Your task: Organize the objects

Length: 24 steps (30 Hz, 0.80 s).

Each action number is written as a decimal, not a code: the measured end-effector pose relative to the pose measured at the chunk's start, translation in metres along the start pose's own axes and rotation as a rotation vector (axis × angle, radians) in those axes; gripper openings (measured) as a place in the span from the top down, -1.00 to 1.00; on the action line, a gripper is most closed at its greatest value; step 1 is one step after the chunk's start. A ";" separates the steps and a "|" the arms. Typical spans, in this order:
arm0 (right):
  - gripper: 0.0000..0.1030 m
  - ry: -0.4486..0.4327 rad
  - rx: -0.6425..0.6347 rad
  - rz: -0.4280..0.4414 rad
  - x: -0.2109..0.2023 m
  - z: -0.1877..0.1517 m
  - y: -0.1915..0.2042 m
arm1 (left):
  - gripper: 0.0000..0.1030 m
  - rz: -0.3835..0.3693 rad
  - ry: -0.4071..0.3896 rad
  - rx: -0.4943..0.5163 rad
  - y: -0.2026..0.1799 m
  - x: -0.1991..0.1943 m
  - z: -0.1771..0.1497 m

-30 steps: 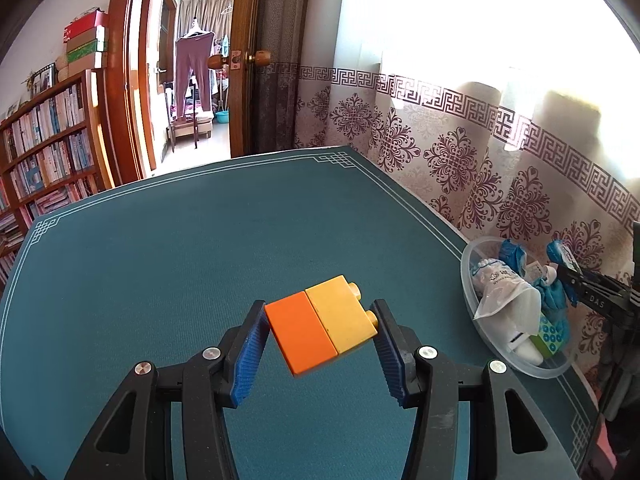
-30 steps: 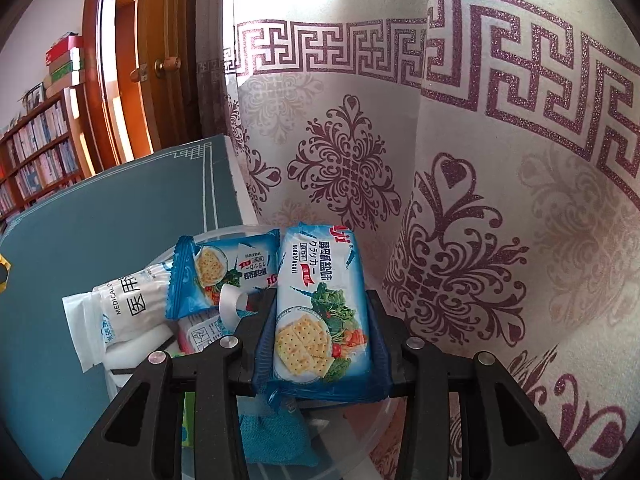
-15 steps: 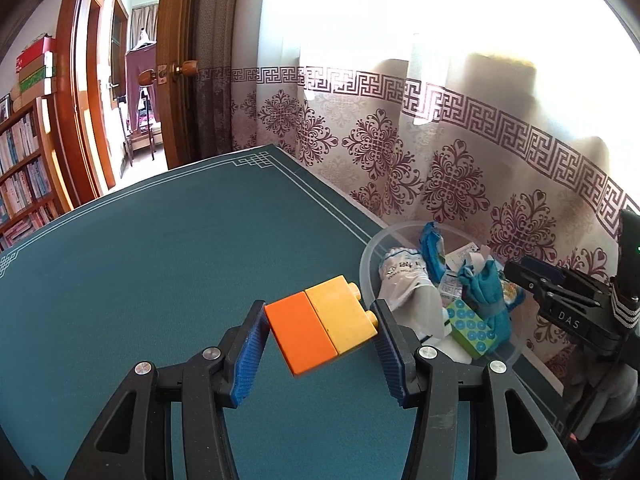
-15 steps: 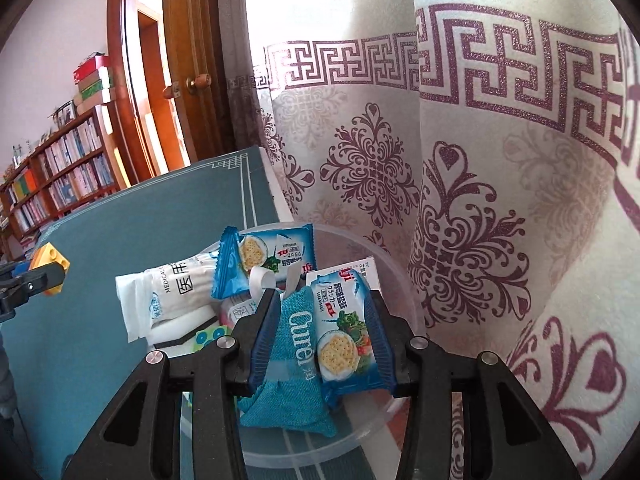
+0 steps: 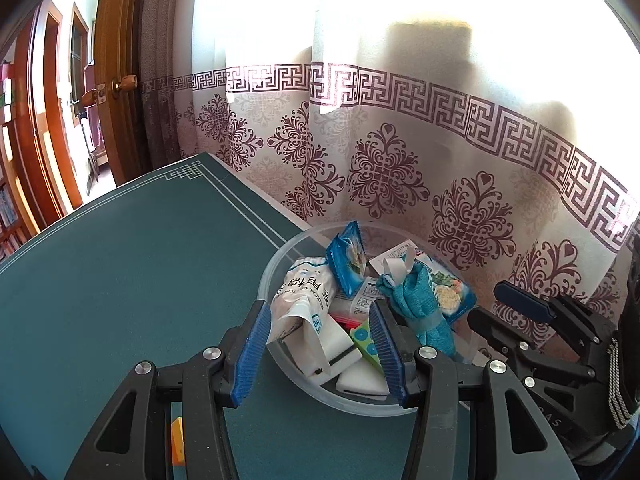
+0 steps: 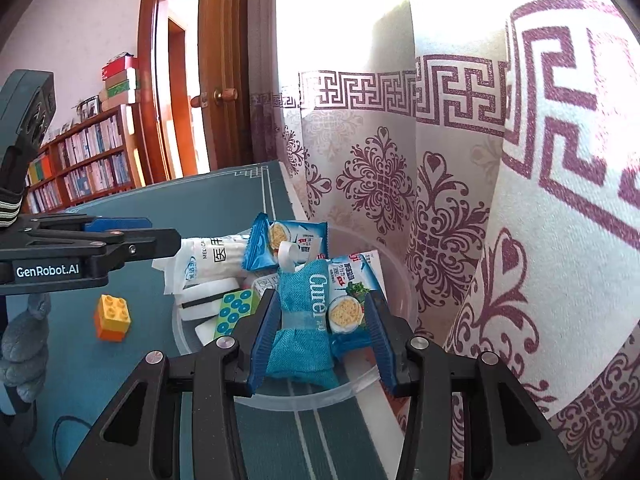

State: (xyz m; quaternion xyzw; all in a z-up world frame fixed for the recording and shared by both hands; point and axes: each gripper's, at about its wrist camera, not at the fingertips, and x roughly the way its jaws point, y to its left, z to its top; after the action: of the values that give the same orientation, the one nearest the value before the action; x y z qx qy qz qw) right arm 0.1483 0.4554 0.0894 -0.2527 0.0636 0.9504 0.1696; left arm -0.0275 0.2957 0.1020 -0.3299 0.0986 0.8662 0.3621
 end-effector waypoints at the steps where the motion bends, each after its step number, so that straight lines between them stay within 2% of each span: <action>1: 0.11 0.000 0.009 0.006 -0.001 -0.001 -0.002 | -0.06 0.014 -0.003 -0.002 0.004 -0.002 -0.002; 6: 0.08 0.015 0.045 0.043 0.004 -0.004 -0.006 | -0.08 0.092 0.033 -0.080 0.045 -0.012 -0.022; 10: 0.07 0.028 0.032 0.059 0.006 -0.007 0.000 | -0.30 0.161 0.049 -0.161 0.081 -0.026 -0.044; 13: 0.06 0.036 0.022 0.068 0.009 -0.010 0.006 | -0.33 0.186 0.074 -0.198 0.096 -0.034 -0.061; 21: 0.06 0.044 0.006 0.081 0.011 -0.013 0.013 | -0.33 0.166 0.164 -0.181 0.085 -0.025 -0.106; 24: 0.06 0.046 0.007 0.086 0.011 -0.014 0.013 | -0.34 0.145 0.160 -0.173 0.078 -0.023 -0.112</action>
State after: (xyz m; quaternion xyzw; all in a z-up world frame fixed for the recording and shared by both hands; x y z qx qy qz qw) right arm 0.1412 0.4433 0.0729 -0.2710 0.0815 0.9505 0.1281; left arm -0.0139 0.1807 0.0265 -0.4200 0.0760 0.8663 0.2595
